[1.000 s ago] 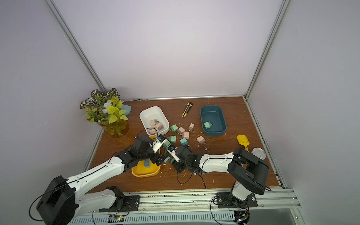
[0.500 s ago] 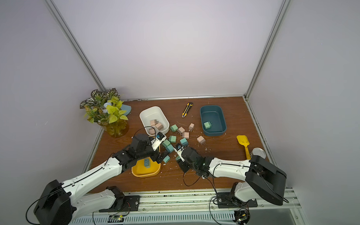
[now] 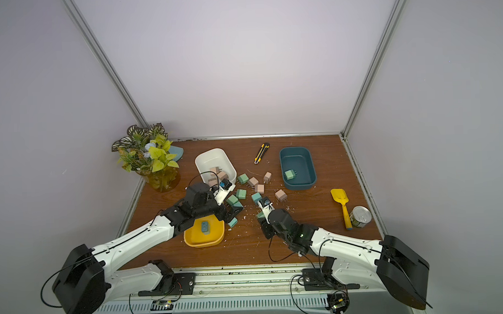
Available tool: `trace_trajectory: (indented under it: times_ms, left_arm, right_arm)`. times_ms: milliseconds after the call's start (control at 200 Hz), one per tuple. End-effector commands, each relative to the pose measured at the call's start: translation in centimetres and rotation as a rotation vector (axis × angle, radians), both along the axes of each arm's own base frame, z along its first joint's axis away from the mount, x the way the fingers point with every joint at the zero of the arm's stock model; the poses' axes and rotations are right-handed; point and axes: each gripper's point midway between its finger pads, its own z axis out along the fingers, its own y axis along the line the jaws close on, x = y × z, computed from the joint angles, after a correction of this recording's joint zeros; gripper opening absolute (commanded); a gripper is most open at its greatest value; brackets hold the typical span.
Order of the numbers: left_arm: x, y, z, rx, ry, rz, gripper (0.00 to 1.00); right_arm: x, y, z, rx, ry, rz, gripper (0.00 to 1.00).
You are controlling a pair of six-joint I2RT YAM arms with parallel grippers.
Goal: Place the plugs by color into the storage box
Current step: Pick up the plug from the center of the board, then place the plug in the storage box.
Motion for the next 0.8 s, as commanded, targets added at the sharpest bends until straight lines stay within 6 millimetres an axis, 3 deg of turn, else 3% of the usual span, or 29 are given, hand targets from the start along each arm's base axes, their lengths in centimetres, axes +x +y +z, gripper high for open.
trace_trajectory:
  times_ms: [0,215,350,650,791]
  left_arm:
    - [0.7,-1.1,1.8,-0.071,-0.013,-0.009,0.99]
    - [1.3,-2.2,1.3,-0.107,0.035,-0.01,0.99]
    - [2.1,-3.4,0.9,-0.138,0.078,-0.012,0.99]
    - [7.5,-8.5,0.6,-0.158,0.179,-0.009,0.99]
    - [10.4,-10.4,1.0,-0.161,0.176,0.014,0.99]
  right_arm:
    - [1.0,-1.7,0.6,0.016,-0.008,-0.087,0.4]
    - [2.8,-4.5,0.3,0.024,0.029,-0.197,0.4]
    - [4.1,-5.5,1.5,0.053,0.001,-0.244,0.41]
    - [9.5,-7.9,4.6,0.066,-0.037,-0.36,0.45]
    - [12.4,-8.8,7.2,0.075,-0.084,-0.389,0.45]
